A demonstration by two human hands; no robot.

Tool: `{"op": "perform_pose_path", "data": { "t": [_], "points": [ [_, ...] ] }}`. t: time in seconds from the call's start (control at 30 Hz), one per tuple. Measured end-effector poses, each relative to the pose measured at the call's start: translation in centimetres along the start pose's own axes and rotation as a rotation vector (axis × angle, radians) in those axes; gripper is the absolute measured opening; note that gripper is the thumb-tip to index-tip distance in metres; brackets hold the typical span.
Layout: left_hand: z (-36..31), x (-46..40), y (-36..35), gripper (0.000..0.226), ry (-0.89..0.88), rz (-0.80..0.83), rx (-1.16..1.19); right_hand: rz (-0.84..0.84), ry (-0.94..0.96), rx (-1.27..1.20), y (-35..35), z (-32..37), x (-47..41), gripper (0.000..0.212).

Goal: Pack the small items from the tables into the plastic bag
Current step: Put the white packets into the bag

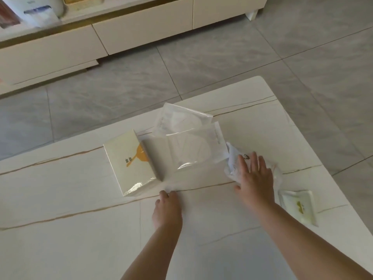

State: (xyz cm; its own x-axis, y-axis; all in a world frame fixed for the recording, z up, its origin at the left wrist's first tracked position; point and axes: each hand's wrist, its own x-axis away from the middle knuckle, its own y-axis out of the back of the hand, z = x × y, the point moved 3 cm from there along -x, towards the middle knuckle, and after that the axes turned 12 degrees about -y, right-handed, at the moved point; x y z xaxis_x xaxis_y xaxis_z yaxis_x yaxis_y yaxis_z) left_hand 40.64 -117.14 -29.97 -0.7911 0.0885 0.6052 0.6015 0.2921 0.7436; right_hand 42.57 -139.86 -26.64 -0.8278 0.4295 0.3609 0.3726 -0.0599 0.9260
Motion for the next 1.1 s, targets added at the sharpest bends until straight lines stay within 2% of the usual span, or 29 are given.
{"op": "perform_pose_path", "data": {
  "t": [0.1, 0.17, 0.23, 0.4, 0.53, 0.67, 0.77, 0.87, 1.0, 1.1],
  "points": [
    [-0.3, -0.5, -0.4, 0.024, -0.015, -0.029, 0.005, 0.042, -0.027, 0.042, -1.2, -0.8, -0.4, 0.097],
    [-0.7, -0.7, -0.5, 0.018, -0.017, -0.048, 0.071, 0.009, -0.010, 0.082, -1.4, -0.9, 0.2, 0.101],
    [-1.3, -0.7, -0.4, 0.018, -0.020, -0.060, 0.183, -0.020, 0.021, 0.103, -1.5, -0.8, 0.9, 0.097],
    [-3.2, 0.5, -0.7, 0.023, -0.012, -0.052, 0.486, 0.097, 0.032, 0.089, -2.8, -1.3, 2.8, 0.097],
    [-3.8, 1.4, -0.6, 0.027, -0.021, -0.046, 0.504, 0.151, 0.053, 0.093, -3.5, -2.0, 5.2, 0.098],
    [-6.3, 2.2, -0.7, 0.037, -0.097, 0.027, 0.487, 0.244, -0.067, -0.030, -4.3, -4.4, 8.0, 0.101],
    [-9.7, 2.9, -1.4, 0.044, -0.180, 0.089, 0.413, 0.199, -0.121, -0.119, -4.6, -7.8, 10.0, 0.103],
    [-13.7, 3.2, -2.9, 0.035, -0.234, 0.130, 0.388, 0.154, -0.199, -0.161, -4.4, -11.8, 11.4, 0.103],
    [-19.4, 3.9, -5.6, 0.012, -0.313, 0.215, 0.375, 0.154, -0.429, -0.200, -4.5, -17.6, 12.6, 0.101],
    [-22.8, 4.2, -7.7, 0.014, -0.306, 0.224, 0.410, 0.192, -0.596, -0.280, -5.3, -21.1, 12.9, 0.097]
  ]
}}
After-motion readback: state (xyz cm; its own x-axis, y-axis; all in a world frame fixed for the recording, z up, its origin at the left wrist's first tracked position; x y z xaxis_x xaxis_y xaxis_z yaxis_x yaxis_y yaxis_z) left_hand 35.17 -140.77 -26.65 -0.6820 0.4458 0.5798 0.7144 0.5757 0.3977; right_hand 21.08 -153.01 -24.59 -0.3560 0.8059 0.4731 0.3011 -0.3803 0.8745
